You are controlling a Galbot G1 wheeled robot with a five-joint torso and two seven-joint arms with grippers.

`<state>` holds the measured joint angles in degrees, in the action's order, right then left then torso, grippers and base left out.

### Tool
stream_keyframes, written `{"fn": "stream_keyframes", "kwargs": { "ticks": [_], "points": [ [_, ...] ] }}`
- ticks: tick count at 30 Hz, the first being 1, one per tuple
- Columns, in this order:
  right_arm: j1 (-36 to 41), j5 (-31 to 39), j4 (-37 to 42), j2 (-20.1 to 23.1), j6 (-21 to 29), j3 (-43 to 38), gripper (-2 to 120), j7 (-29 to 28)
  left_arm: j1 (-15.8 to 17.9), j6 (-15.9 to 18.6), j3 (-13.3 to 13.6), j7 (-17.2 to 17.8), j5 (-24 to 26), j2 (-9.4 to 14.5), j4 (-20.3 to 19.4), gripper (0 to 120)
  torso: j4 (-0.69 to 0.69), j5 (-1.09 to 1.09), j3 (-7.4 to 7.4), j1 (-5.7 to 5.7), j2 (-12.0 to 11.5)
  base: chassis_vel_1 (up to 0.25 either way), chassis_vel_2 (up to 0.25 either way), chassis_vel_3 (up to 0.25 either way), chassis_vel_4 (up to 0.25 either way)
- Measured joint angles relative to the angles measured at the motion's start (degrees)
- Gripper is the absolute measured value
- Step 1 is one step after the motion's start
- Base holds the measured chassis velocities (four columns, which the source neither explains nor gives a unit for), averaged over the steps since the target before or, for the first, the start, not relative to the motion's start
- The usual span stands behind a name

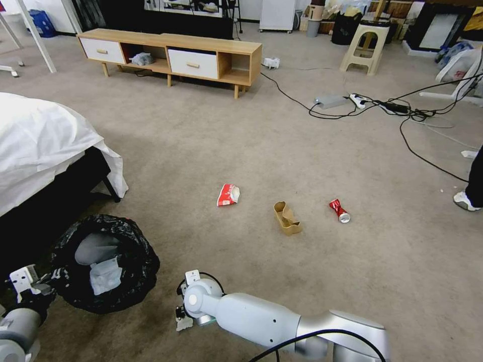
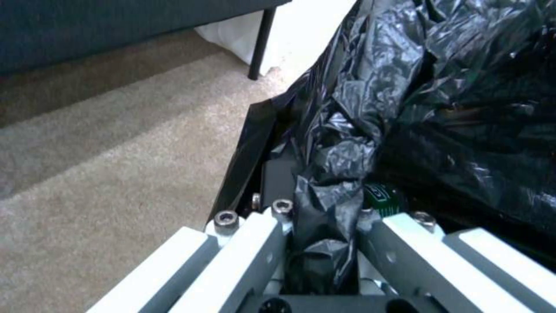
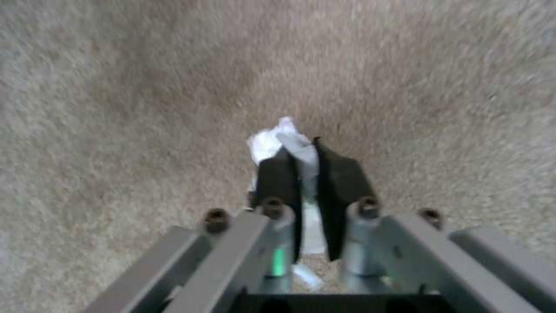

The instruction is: Pick up the trash bin, then pick up the garbage from the floor and place it into the trash bin.

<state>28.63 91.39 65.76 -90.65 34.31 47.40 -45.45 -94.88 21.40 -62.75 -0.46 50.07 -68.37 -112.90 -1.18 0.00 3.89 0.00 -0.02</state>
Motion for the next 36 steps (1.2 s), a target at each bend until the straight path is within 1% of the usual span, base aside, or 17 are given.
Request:
{"fn": "stream_keyframes", "kwargs": {
  "ticks": [1,10,25,31,36],
  "points": [
    [-0.3,0.6,0.5,0.0,-0.1,0.1,0,-0.5,0.1,0.0,-0.1,0.0,0.1,0.1,0.0,1,0.00,0.00,0.00,0.00,0.0,0.000,0.000,0.000,0.000],
    [-1.5,2.8,2.3,0.1,-0.4,0.3,0,-2.9,0.1,0.1,-0.4,0.1,0.8,1.0,0.0,1,-0.01,0.00,0.00,0.00,0.0,0.000,0.000,0.000,0.000],
    [-2.4,5.1,4.9,0.9,-1.1,0.3,0,-5.4,-0.5,0.2,0.2,-0.2,0.9,1.3,-0.3,1,-0.01,0.00,0.00,0.00,0.0,0.000,0.000,0.000,0.000],
    [-3.6,7.0,8.5,2.9,-1.7,0.4,0,-7.0,-1.1,0.7,1.1,-0.2,0.6,1.2,-1.9,1,0.00,0.00,0.00,0.00,0.0,0.000,0.000,0.000,0.000],
    [-4.9,8.7,12.8,6.1,-2.4,0.4,0,-8.6,-1.6,1.2,2.4,-0.2,0.1,0.7,-3.6,1,-0.01,0.00,0.00,0.00,0.0,0.000,0.000,0.000,0.000]
  ]
}}
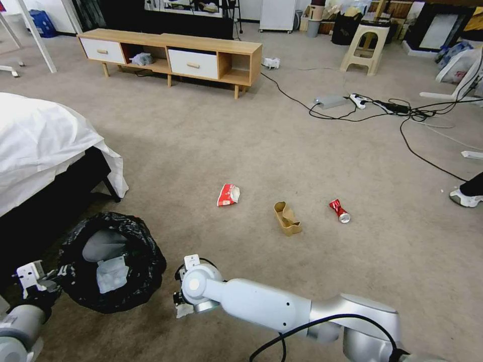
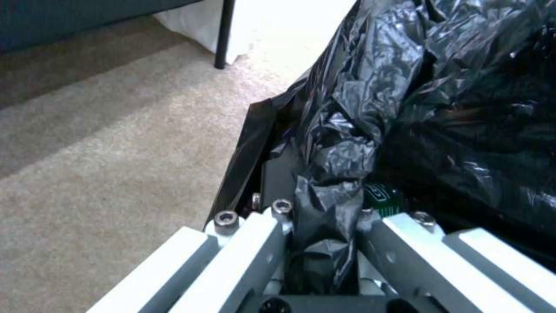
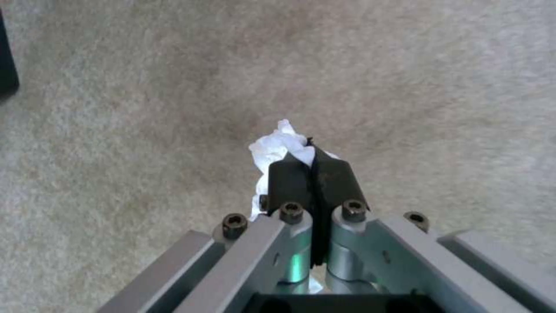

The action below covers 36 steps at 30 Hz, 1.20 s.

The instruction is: Pick up the trash bin, then pick up the garbage from the floor and place it into the trash bin.

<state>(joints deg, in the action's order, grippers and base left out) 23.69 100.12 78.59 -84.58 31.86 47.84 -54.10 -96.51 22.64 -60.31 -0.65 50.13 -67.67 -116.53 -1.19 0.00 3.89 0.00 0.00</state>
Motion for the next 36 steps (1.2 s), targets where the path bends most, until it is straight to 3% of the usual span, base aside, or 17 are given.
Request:
{"fn": "stream_keyframes", "kwargs": {
  "ticks": [23,30,31,36],
  "points": [
    [-3.4,5.4,14.9,10.1,-1.9,-1.6,0,-4.7,0.5,1.5,3.6,2.6,-1.2,-0.6,-3.7,1,0.00,0.01,0.00,0.00,0.0,0.000,0.000,0.000,0.000],
    [-3.2,5.9,20.5,14.9,-2.6,-3.4,0,-5.8,1.3,1.9,5.9,4.0,-1.2,-0.5,-4.6,1,0.00,0.01,0.00,0.00,0.0,0.000,0.000,0.000,0.000],
    [-3.0,6.0,22.7,17.5,-2.9,-4.3,0,-6.1,1.6,1.9,7.2,4.6,-1.4,-0.4,-5.1,1,0.00,0.01,0.00,0.00,0.0,0.000,0.000,0.000,0.000],
    [-2.7,6.0,26.4,22.3,-3.1,-6.3,0,-6.4,2.5,2.2,9.2,5.6,-2.1,-0.7,-5.5,1,-0.02,0.02,0.00,0.00,0.0,0.000,0.000,0.000,0.000]
  ]
}}
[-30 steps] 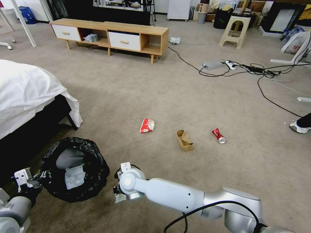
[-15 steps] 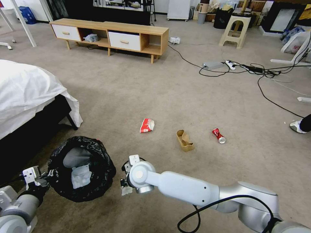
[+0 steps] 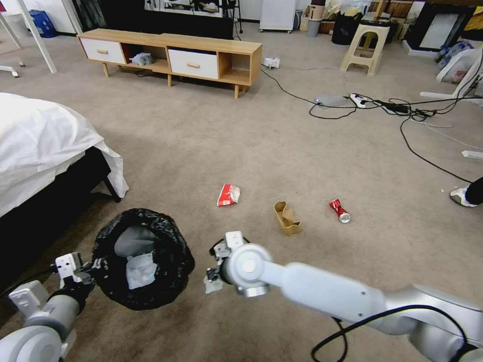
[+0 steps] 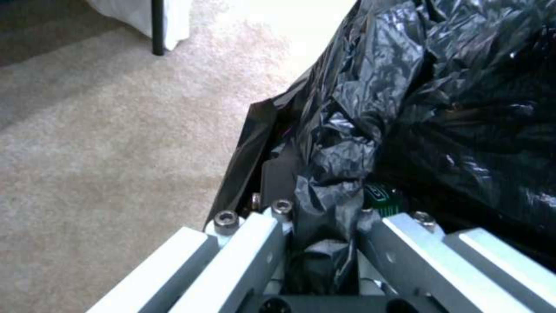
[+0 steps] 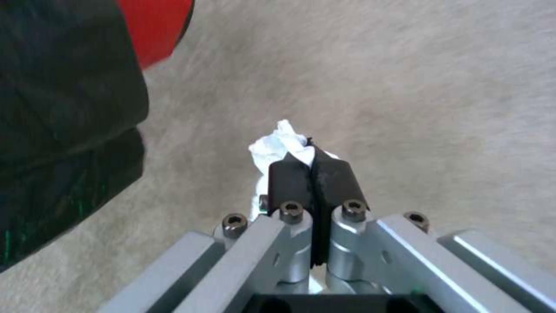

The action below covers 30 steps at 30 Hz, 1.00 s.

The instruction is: Pick up the trash bin, then pick up the garbage from the floor and place it into the trash bin.

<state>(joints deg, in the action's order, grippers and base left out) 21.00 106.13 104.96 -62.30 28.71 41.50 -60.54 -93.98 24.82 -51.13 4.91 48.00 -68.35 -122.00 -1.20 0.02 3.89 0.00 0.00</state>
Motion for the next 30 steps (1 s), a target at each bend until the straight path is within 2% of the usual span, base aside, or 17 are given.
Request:
{"fn": "stream_keyframes", "kwargs": {
  "ticks": [4,16,30],
  "points": [
    [0.0,0.2,3.4,4.0,0.0,-1.8,0,-0.1,0.9,0.2,1.7,0.8,-1.1,-0.5,0.0,1,0.00,0.00,0.00,0.00,0.0,0.000,0.000,0.000,0.000],
    [-0.2,0.1,10.8,9.6,0.4,-5.5,0,0.2,1.0,0.6,2.2,1.1,-2.8,-1.7,-0.3,1,0.02,-0.01,0.00,0.00,0.0,0.000,0.000,0.000,0.000],
    [-2.9,0.0,19.4,13.0,1.7,-10.2,0,2.2,1.2,1.5,3.8,1.6,-3.1,-2.5,0.0,1,0.01,-0.02,0.00,0.00,0.0,0.000,0.000,0.000,0.000]
  ]
}}
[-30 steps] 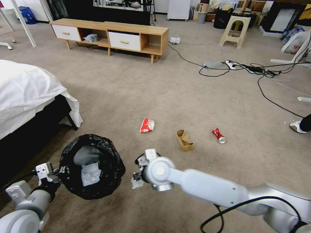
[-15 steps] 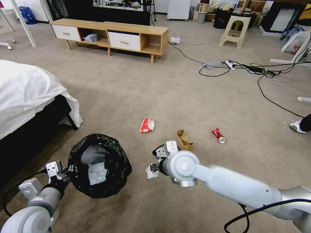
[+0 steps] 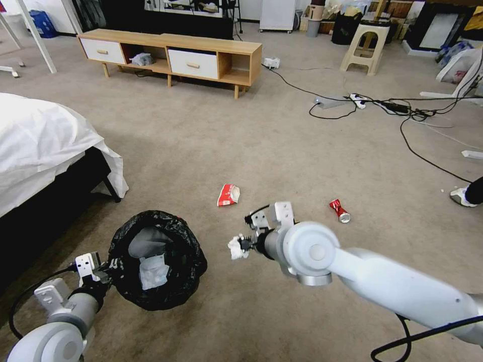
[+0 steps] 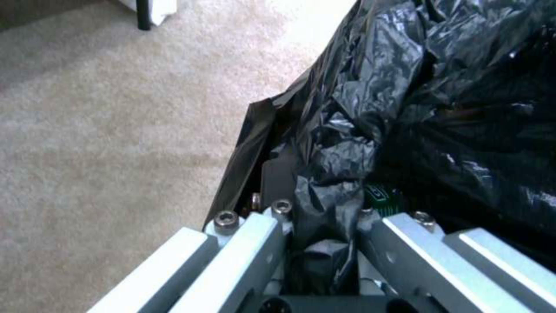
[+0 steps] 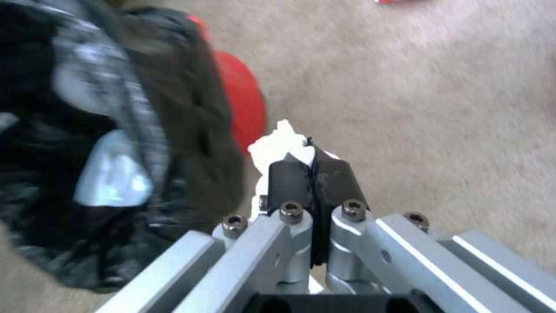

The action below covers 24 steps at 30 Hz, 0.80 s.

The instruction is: Pick up the trash bin, then pick up the garbage from the floor and place it into the trash bin.

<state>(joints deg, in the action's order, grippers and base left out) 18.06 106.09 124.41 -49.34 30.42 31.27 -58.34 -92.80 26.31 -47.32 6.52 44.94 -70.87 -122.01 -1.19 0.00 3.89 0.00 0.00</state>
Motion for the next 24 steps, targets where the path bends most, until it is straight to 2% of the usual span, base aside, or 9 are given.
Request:
{"fn": "stream_keyframes", "kwargs": {
  "ticks": [12,17,24],
  "points": [
    [-2.6,-3.9,6.6,2.8,1.6,-1.9,0,5.6,-0.3,1.1,1.0,0.5,-1.0,-2.2,-0.4,1,0.01,0.01,0.00,0.00,0.0,0.000,0.000,0.000,0.000],
    [-2.8,-5.2,10.2,5.8,2.3,-4.7,0,9.2,-0.1,1.5,1.9,0.5,-2.5,-3.1,-0.5,1,-0.01,0.01,0.00,0.00,0.0,0.000,0.000,0.000,0.000],
    [-3.5,-5.7,13.1,7.7,3.0,-6.6,0,12.3,-0.1,1.6,2.3,0.2,-3.8,-3.9,-0.3,1,0.00,0.01,0.00,0.00,0.0,0.000,0.000,0.000,0.000]
  ]
}}
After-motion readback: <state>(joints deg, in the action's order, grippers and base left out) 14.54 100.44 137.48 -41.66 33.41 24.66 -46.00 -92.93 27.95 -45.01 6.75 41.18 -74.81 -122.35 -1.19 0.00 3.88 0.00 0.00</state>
